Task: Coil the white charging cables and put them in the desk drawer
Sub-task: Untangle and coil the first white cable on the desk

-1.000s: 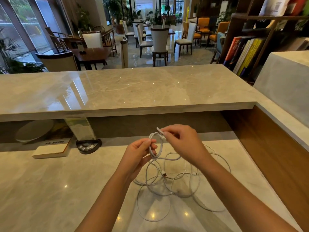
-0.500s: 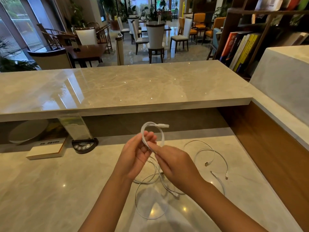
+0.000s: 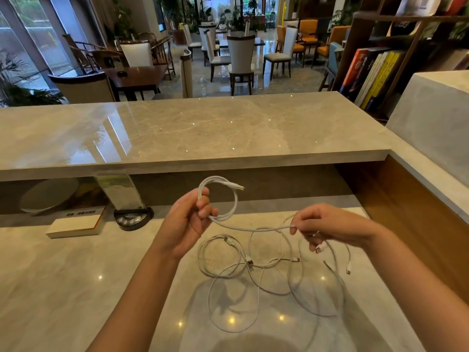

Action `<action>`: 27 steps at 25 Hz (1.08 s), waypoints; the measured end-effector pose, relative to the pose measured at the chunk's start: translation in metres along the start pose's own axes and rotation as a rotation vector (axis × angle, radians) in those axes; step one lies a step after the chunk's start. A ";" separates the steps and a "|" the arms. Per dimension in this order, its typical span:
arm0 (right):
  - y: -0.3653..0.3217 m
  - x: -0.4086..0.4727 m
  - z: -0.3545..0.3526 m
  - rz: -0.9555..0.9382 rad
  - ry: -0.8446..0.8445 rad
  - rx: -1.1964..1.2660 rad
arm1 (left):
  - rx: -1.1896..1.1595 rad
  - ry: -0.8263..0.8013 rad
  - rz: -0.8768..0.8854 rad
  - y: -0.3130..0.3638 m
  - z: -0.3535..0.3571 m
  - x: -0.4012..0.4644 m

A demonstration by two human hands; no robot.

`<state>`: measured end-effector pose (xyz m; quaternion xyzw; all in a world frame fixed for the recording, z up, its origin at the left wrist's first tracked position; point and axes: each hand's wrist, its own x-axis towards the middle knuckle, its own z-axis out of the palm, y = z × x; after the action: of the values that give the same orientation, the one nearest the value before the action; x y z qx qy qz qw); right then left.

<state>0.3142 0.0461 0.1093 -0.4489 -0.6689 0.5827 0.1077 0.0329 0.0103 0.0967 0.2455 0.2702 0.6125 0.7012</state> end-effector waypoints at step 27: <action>-0.002 0.028 0.108 -0.644 0.794 -0.915 | 0.068 0.153 -0.159 -0.051 0.013 -0.007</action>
<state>0.2255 -0.0071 0.0687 -0.4077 -0.8576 -0.0280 0.3122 0.0782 -0.0034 0.0722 0.1992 0.3623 0.5623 0.7161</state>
